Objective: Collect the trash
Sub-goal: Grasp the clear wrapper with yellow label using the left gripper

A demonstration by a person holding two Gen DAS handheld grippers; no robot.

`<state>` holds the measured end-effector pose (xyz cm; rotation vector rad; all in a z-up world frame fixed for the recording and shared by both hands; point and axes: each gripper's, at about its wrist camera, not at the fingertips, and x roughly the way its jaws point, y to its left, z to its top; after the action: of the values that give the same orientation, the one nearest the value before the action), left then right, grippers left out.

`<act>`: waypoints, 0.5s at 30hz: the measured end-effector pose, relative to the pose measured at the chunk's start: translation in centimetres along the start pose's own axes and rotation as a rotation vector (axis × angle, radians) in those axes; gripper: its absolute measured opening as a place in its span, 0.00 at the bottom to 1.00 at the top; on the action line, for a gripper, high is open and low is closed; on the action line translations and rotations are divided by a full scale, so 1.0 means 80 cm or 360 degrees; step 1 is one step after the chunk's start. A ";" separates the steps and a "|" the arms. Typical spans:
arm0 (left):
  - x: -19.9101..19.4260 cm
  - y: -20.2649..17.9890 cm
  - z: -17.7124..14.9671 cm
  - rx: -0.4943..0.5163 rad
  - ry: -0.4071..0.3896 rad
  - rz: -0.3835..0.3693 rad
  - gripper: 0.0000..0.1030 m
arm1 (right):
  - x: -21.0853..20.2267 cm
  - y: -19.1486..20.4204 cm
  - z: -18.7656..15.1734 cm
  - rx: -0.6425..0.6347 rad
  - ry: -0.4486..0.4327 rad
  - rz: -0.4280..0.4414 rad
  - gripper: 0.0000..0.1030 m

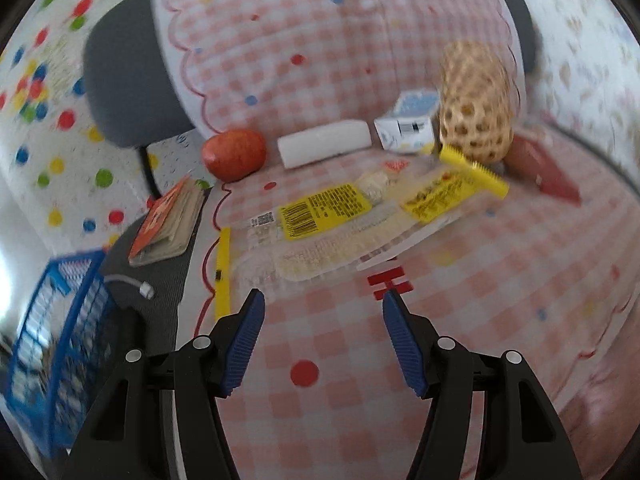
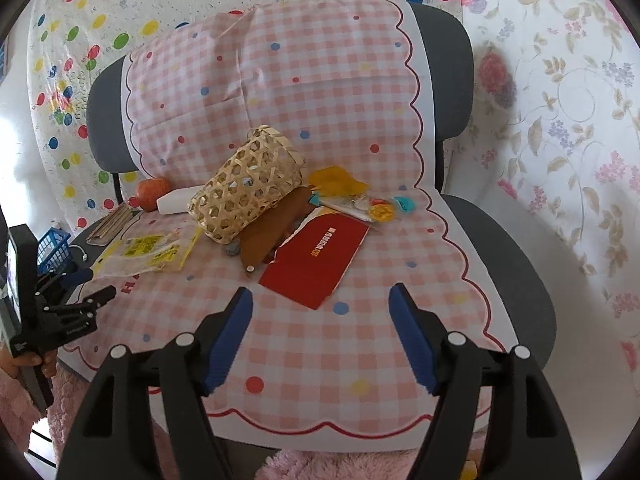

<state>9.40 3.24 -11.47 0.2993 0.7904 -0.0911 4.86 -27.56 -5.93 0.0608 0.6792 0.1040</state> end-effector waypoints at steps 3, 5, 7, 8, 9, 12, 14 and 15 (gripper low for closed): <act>0.016 -0.004 0.009 0.0134 0.0000 0.0043 0.60 | 0.006 -0.002 0.003 0.0000 0.0006 -0.0010 0.68; 0.025 -0.008 0.017 0.0189 -0.0012 0.0046 0.60 | 0.009 -0.004 0.005 0.0002 0.0009 -0.0020 0.68; 0.034 -0.014 0.026 0.0244 -0.0024 0.0061 0.59 | 0.012 -0.005 0.006 0.0009 0.0014 -0.0025 0.68; 0.038 -0.017 0.031 0.0265 -0.0026 0.0062 0.58 | 0.012 -0.006 0.006 0.0009 0.0017 -0.0027 0.68; 0.045 -0.020 0.038 0.0270 -0.0021 0.0039 0.53 | 0.013 -0.006 0.006 0.0009 0.0019 -0.0030 0.68; 0.059 -0.027 0.051 0.0274 -0.0002 -0.0021 0.30 | 0.014 -0.006 0.006 0.0009 0.0022 -0.0035 0.68; 0.062 -0.036 0.057 0.0304 0.0024 -0.0012 0.07 | 0.011 -0.007 0.007 0.0010 0.0018 -0.0033 0.68; 0.059 -0.037 0.058 0.0307 0.0028 0.0006 0.06 | 0.009 -0.008 0.007 0.0009 0.0013 -0.0035 0.68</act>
<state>15.32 -0.84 -12.41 0.4847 0.7998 -0.1617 5.80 -28.09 -5.96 0.0581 0.6881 0.0813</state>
